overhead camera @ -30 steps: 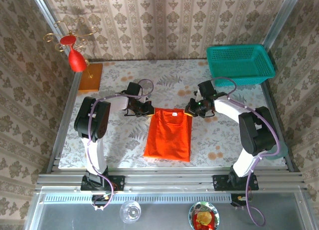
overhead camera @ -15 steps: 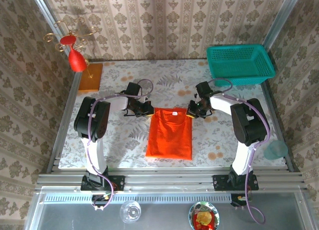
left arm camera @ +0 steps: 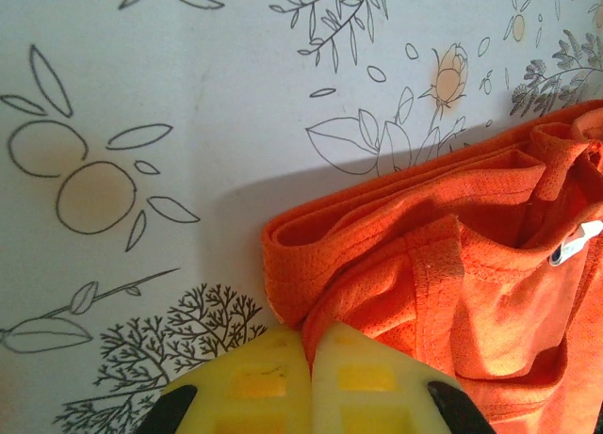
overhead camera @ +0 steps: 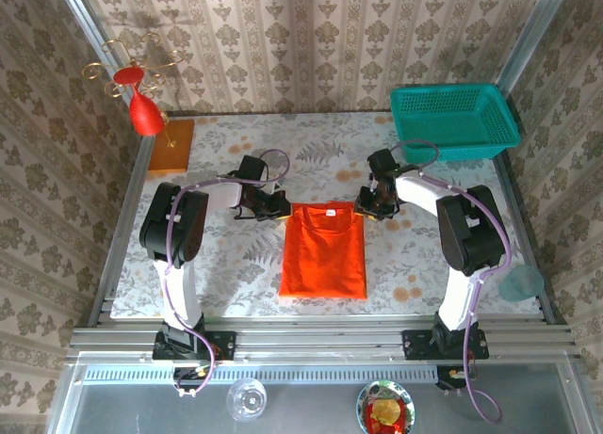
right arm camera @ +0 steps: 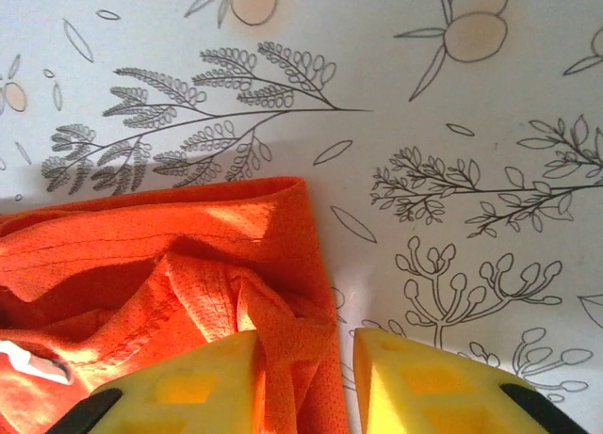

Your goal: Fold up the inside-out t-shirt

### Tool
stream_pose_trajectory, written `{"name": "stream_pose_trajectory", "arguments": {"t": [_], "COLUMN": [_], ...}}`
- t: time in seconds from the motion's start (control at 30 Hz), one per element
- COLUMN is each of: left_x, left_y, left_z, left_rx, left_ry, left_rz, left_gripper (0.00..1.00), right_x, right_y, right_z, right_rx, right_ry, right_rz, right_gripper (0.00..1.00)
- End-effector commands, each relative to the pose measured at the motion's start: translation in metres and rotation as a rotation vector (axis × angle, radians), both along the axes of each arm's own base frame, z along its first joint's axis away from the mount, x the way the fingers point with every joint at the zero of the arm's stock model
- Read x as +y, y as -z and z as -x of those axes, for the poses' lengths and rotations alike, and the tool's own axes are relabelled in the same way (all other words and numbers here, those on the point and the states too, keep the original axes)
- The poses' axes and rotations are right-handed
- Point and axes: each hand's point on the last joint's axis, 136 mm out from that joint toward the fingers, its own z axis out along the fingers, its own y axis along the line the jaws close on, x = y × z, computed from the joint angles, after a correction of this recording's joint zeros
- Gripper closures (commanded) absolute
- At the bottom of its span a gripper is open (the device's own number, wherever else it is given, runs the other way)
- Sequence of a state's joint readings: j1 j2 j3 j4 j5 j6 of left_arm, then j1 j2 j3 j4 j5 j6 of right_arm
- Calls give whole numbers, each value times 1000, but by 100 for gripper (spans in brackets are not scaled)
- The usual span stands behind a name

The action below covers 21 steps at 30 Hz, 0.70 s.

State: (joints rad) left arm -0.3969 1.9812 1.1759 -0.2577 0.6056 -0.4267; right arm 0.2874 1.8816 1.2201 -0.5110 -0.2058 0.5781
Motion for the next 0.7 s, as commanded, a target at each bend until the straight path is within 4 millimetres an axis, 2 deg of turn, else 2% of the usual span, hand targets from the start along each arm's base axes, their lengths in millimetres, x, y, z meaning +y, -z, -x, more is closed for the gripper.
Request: {"name": "stream_pose_trajectory", "arguments": {"t": [0.0, 0.4, 0.53, 0.67], "left_x": [17, 19, 20, 20], "left_y": [18, 18, 18, 19], "left_z": [17, 19, 20, 20], "left_rx": [76, 77, 78, 80], "left_ry": [-23, -24, -27, -27], "left_rz": [-70, -73, -74, -74], "left_gripper": [100, 100, 100, 100], "right_x": [-1, 7, 9, 9], "right_y": [7, 30, 17, -6], "right_z": [1, 4, 3, -2], "right_rx": [29, 100, 68, 26], "right_ry": [-24, -105, -100, -98], "right_rz": [65, 249, 245, 240], "right_gripper": [66, 64, 63, 61]}}
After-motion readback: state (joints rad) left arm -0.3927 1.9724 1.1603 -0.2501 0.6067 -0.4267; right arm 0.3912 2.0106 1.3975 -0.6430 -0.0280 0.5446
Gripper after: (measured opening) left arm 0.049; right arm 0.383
